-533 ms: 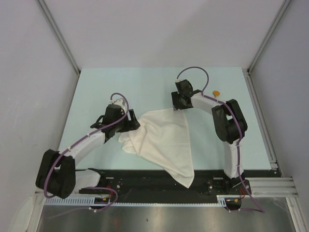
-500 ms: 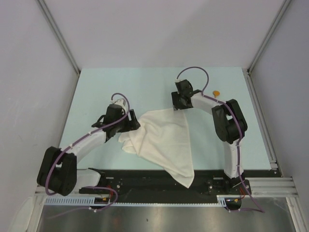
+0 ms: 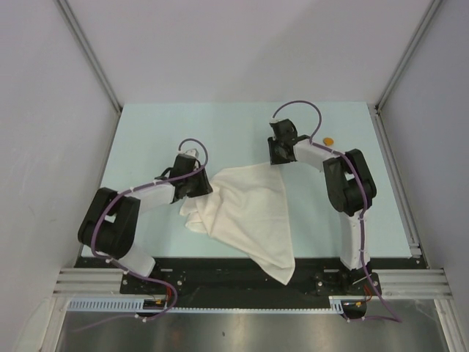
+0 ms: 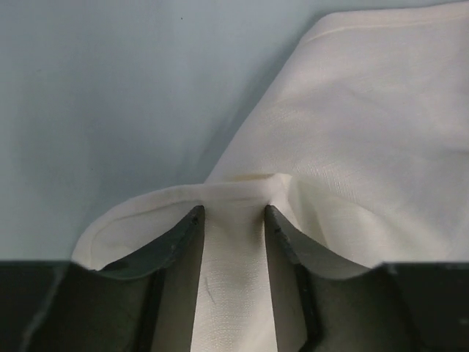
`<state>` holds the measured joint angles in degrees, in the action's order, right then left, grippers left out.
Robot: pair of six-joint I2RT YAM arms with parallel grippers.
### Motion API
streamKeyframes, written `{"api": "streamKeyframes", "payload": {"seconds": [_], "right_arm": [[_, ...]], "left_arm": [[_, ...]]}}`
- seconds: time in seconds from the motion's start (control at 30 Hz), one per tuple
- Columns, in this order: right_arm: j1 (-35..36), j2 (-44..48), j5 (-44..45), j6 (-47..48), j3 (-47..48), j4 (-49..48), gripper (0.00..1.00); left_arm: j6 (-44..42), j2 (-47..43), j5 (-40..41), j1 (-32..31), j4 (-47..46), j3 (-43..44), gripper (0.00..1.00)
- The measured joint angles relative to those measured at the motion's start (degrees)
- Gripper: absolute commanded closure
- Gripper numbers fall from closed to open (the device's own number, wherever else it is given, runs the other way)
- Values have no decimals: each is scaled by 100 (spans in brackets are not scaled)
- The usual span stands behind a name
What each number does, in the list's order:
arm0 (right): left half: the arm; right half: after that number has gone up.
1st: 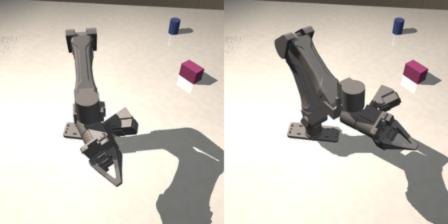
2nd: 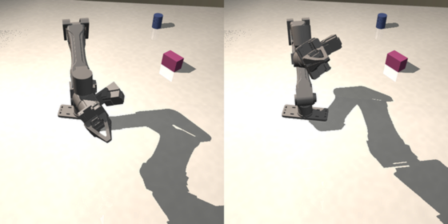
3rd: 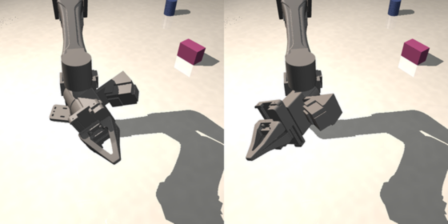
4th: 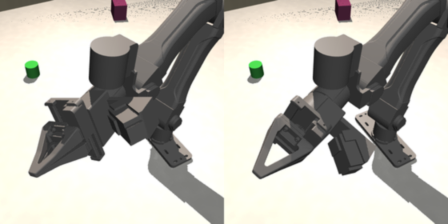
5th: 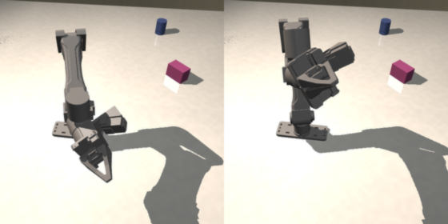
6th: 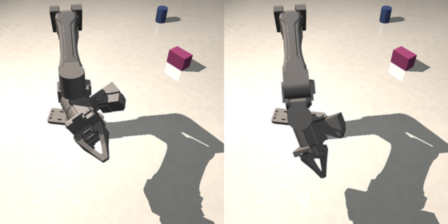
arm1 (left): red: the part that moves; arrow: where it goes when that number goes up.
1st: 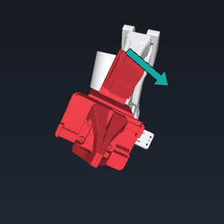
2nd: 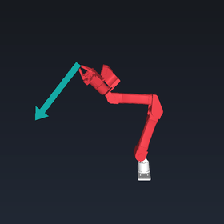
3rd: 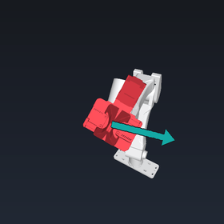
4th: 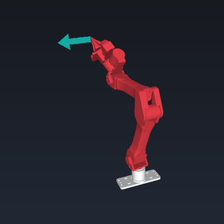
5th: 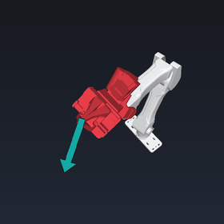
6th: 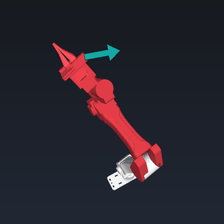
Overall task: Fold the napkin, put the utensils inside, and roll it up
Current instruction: Flatten the napkin out
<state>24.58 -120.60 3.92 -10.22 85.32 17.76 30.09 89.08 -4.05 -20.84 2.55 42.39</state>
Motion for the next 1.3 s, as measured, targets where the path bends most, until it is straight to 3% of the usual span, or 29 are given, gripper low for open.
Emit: {"api": "streamKeyframes", "payload": {"seconds": [0.03, 0.07, 0.1, 0.13, 0.47, 0.63, 0.77, 0.9, 0.97, 1.07, 1.17, 1.27, 1.3], "right_arm": [[-28, -11, -85, -7, 0, -24, 80], [-68, -22, -173, -13, 4, -52, 93], [-98, -37, -247, -15, 13, -74, 100], [-129, -57, -321, -20, 24, -96, 100], [-442, -192, -944, -109, 356, 39, 100], [-905, -192, -1191, -199, 1303, 378, 100], [-1246, 20, -1244, -221, 1928, 304, 100], [-1373, 831, -1226, -275, 1513, 144, 100], [-1318, 1344, -1213, -315, 1001, -24, 100], [-1185, 2061, -1108, -354, 188, -197, 100], [-1047, 2562, -935, -396, -505, -310, 100], [-968, 3003, -748, -439, -1215, -323, 100], [-940, 3178, -651, -457, -1499, -297, 100]], "left_arm": [[-11, 70, 13, 0, -17, 13, 80], [-17, 170, 35, 0, -37, 46, 86], [-13, 249, 52, -2, -52, 81, 92], [-31, 334, 48, 0, -98, 129, 100], [-162, 254, 170, 66, 184, 826, 100], [-271, -699, 297, 428, 245, 1517, 100], [-332, -1880, 671, 708, 181, 1578, 100], [-302, -2975, 1180, 885, 72, 868, 100], [-179, -3314, 1255, 1390, 157, 293, 100], [-9, -3265, 1322, 2264, 431, -144, 100], [83, -3106, 1322, 2533, 632, -282, 99], [168, -2970, 1003, 2531, 544, -341, 75], [201, -2903, 909, 2531, 509, -361, 52]]}}
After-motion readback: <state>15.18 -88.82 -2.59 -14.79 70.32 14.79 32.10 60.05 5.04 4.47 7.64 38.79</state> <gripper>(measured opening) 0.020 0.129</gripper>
